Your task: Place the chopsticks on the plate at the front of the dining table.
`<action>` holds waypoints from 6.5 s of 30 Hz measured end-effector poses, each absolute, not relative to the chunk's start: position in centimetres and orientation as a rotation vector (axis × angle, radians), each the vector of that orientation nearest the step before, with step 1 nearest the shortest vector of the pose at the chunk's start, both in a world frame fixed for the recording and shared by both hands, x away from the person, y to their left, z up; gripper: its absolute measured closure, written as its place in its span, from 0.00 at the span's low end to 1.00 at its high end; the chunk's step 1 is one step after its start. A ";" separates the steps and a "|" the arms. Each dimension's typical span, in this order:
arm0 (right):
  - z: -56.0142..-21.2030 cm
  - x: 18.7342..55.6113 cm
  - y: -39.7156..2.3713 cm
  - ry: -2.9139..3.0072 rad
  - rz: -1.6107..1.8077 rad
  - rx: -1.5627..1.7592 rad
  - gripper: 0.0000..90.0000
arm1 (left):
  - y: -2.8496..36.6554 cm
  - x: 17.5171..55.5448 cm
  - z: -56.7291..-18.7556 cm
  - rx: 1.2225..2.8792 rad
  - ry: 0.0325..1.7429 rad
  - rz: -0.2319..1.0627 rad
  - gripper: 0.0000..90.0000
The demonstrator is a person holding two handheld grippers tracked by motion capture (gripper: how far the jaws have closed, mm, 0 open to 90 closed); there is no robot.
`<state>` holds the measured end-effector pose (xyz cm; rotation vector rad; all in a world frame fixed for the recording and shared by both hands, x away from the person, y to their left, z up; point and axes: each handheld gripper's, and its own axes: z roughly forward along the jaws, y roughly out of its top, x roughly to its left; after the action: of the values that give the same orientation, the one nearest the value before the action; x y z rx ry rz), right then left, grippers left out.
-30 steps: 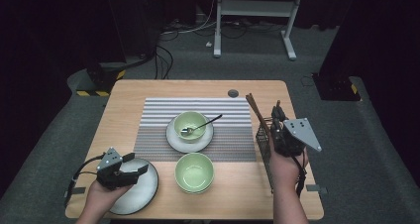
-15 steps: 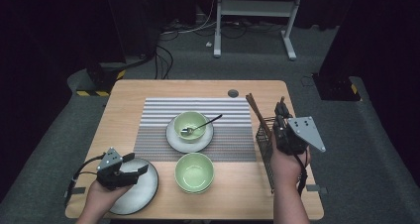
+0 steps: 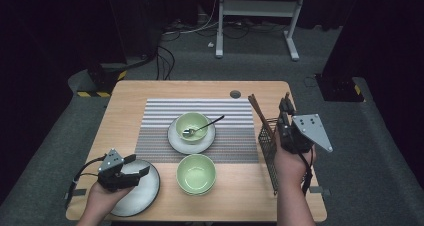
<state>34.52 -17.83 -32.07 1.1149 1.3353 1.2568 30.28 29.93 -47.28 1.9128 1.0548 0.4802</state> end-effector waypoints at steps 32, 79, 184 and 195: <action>-29.2 34.7 -15.4 1.336 1.255 1.020 0.93 | 29.9 30.2 -47.3 1.916 1.052 0.480 0.30; -30.7 33.8 -9.9 1.451 1.442 0.970 0.93 | 29.8 29.3 -47.0 1.877 1.050 0.488 0.29; -33.7 31.7 1.3 1.606 1.760 0.826 0.93 | 26.3 30.2 -43.6 1.808 0.903 0.542 0.31; -33.7 31.5 1.4 1.615 1.750 0.838 0.93 | 25.0 30.7 -44.3 1.802 0.883 0.508 0.30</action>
<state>31.54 1.38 -33.72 0.8384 1.6153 1.7495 30.72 24.98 -44.28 1.8019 0.8830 0.5081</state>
